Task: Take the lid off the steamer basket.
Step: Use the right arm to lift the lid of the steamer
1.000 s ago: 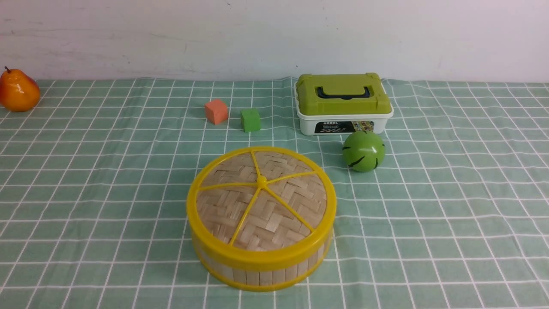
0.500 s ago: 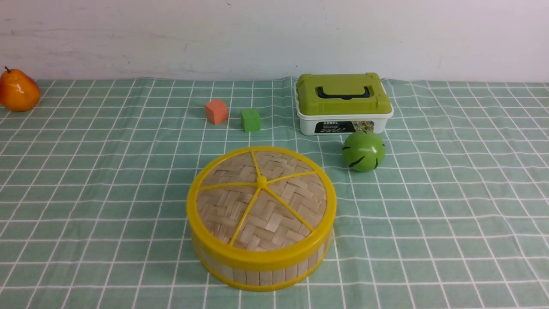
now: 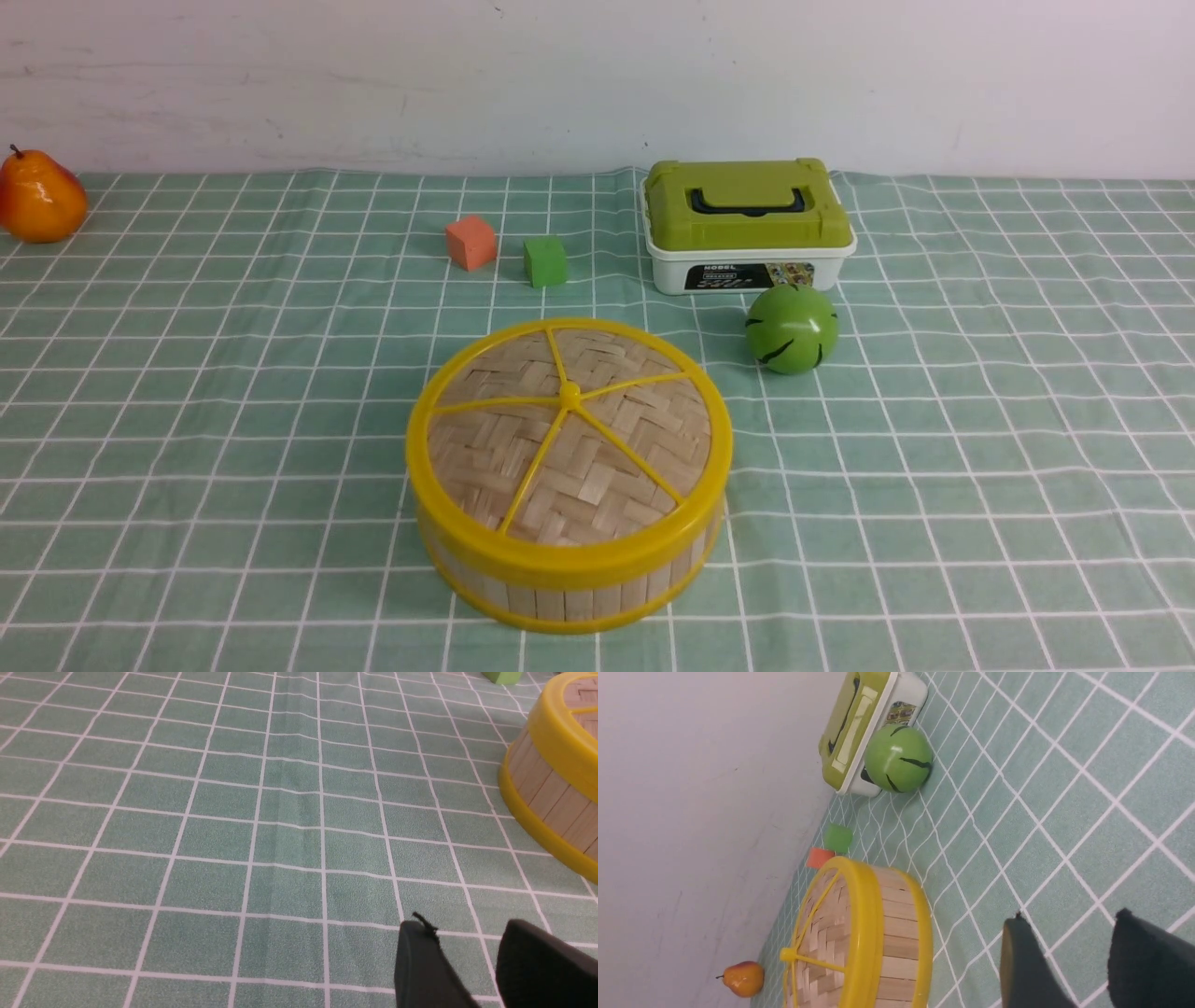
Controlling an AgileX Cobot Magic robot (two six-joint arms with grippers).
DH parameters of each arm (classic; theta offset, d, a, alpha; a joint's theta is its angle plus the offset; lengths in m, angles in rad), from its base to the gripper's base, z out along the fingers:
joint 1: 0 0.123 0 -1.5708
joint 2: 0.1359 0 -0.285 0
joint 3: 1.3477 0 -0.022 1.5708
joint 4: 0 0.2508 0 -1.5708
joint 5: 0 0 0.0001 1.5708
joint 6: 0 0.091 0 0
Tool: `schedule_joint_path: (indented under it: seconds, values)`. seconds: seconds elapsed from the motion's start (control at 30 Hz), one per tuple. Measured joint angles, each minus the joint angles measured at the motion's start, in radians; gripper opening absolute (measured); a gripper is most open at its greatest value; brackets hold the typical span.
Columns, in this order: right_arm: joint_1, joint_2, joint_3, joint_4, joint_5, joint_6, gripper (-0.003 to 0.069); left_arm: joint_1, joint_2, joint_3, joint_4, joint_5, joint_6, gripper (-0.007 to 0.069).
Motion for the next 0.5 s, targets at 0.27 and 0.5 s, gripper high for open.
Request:
schedule_joint_path:
  seconds: [0.27,0.5]
  values:
    - [0.000,0.002,-0.058,-0.049,0.038,-0.212,0.0232,0.000,0.000,0.000,0.000,0.000,0.000,0.0239]
    - [0.000,0.257,-0.428,-0.190,0.262,-0.516,0.0067,0.000,0.000,0.000,0.000,0.000,0.000,0.0239]
